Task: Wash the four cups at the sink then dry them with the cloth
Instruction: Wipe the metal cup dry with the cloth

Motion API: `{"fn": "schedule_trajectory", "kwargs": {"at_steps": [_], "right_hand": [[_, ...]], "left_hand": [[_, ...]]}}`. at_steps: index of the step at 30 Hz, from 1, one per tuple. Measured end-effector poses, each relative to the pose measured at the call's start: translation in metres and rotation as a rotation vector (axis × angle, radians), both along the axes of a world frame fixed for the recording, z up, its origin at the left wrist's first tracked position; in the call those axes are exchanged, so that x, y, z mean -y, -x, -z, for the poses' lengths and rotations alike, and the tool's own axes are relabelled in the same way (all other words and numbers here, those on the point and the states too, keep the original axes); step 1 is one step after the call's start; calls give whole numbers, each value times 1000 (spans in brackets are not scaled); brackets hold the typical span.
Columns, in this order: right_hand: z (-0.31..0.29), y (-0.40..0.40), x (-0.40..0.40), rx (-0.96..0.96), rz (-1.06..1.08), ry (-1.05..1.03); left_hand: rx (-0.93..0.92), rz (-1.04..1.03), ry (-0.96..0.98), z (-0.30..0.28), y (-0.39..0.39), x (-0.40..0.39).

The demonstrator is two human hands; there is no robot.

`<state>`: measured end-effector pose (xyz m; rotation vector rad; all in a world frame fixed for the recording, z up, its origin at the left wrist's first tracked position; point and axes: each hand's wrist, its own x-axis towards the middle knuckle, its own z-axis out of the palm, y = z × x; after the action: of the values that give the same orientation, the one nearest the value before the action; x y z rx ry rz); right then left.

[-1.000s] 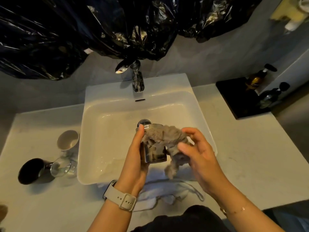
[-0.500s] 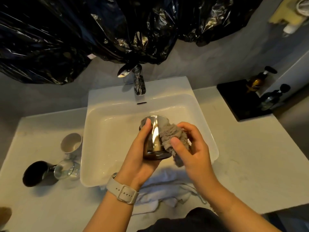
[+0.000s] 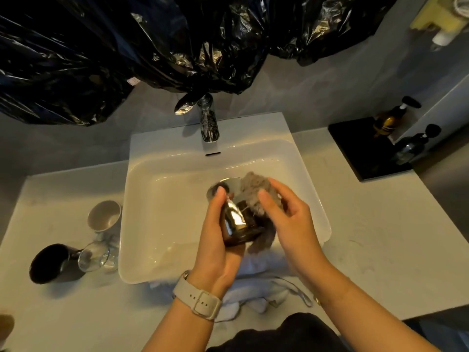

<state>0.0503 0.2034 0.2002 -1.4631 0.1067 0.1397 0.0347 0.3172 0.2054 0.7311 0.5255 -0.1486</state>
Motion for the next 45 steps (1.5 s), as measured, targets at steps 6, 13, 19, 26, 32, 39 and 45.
{"fn": "schedule_trajectory", "kwargs": {"at_steps": [6,13,19,26,32,39,45], "right_hand": [[2,-5,-8,-13,98,-100],[1,-19,0,-80,85,-252],[-1,-23,20,60,69,-239],[-1,3,19,376,-63,-6],[-3,-13,18,209,59,18],[-1,14,18,306,-89,93],[2,-18,24,211,-62,78]], "left_hand": [[122,154,-344,-5,-3,3],[69,416,-726,-13,-27,-26],[26,392,-431,-28,-32,-44],[-66,208,-197,-23,-22,-36],[-90,162,-352,-21,-12,-23],[-85,59,-403,-19,-13,-23],[-46,56,-381,-20,-5,-17]]}}
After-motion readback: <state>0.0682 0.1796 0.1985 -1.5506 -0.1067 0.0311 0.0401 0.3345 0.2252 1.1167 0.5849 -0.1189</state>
